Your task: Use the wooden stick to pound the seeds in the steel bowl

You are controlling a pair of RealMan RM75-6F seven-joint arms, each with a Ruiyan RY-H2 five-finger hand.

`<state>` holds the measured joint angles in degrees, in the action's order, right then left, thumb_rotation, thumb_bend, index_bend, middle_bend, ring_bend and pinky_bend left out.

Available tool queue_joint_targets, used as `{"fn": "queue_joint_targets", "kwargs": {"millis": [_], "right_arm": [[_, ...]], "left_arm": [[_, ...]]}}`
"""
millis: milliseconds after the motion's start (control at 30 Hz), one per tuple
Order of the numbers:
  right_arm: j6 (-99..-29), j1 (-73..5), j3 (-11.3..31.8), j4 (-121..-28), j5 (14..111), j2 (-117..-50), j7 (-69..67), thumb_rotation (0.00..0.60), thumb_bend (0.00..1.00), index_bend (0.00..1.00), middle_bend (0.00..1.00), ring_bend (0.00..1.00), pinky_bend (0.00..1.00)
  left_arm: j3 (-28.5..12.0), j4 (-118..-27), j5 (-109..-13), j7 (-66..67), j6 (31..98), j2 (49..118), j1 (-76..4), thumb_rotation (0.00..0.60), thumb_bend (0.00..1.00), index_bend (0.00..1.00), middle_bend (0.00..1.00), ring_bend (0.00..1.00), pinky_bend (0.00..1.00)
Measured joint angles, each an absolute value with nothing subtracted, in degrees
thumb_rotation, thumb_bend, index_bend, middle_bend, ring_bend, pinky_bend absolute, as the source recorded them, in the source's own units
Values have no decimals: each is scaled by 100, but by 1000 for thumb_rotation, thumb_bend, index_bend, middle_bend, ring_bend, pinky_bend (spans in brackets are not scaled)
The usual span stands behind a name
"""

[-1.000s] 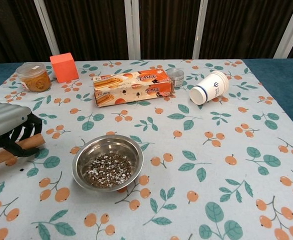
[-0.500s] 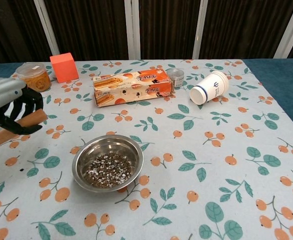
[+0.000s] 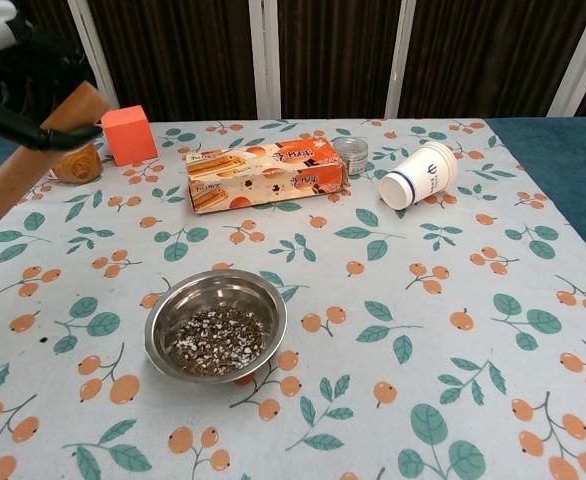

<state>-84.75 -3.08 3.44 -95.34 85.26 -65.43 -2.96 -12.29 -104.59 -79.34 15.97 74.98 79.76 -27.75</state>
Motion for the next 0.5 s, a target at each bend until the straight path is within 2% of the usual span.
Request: {"fn": "queue_joint_targets", "kwargs": {"millis": [267,500], "right_arm": [[-8486,-304,351,-9527,8524,-6545,-316,600,367,0,0,0,0],[-8486,-302,366,-9512,8499,-6545,-350,600,367,0,0,0,0]], "left_arm": [[-1214,-10724,-8941,330,7735,8127,-2882,600,813,667,772,628,732],[-1168,-10403,-9681,-306,7894,8538,-3133,600,808,667,772,628,733]]}}
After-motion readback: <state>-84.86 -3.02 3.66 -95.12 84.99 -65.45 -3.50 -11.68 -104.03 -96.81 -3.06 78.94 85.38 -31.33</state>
